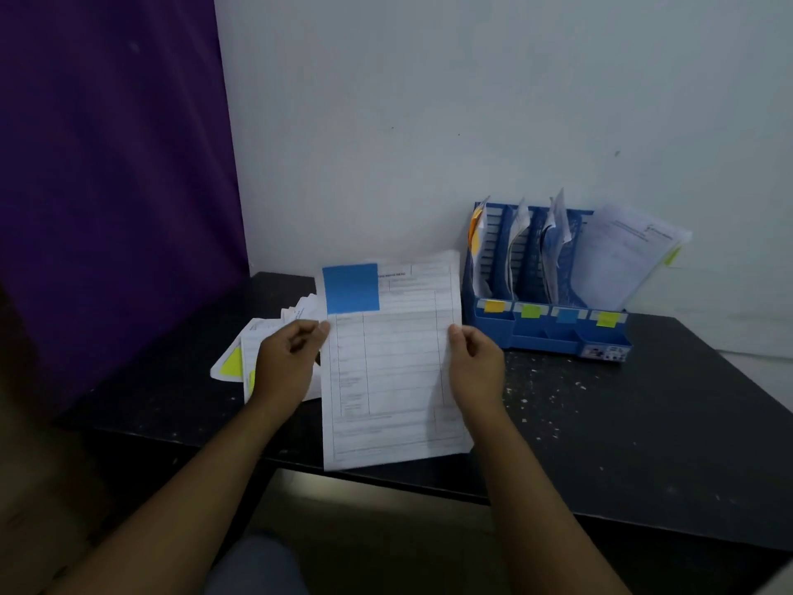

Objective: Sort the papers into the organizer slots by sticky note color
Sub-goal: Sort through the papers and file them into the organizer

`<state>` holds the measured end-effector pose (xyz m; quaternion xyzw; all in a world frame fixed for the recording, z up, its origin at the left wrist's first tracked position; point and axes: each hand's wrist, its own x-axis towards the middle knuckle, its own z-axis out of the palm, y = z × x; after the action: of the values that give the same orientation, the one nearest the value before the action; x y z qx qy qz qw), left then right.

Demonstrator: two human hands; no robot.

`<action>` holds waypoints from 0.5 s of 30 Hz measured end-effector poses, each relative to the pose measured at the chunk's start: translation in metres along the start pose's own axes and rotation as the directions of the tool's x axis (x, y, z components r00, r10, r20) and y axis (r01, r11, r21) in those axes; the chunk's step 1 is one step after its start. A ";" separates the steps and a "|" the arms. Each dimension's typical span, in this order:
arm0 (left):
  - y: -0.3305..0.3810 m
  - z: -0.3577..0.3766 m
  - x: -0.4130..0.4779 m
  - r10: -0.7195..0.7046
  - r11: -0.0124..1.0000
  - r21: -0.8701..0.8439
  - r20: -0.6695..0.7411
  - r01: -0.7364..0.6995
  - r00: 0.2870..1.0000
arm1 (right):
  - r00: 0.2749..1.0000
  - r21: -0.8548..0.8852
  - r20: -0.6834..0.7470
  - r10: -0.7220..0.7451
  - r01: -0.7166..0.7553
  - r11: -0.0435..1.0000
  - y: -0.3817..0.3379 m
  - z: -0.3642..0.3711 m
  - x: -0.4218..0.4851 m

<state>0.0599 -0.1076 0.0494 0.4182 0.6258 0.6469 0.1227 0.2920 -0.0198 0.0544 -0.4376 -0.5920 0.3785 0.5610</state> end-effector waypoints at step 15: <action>0.087 0.021 0.019 -0.002 0.994 -0.103 0.197 0.023 0.980 | 0.987 0.050 -0.102 -0.125 0.130 0.990 -0.059 -0.055 0.023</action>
<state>0.0942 -0.0960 0.1332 0.4691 0.5784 0.6336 0.2098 0.3420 -0.0196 0.1223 -0.4007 -0.5795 0.3365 0.6248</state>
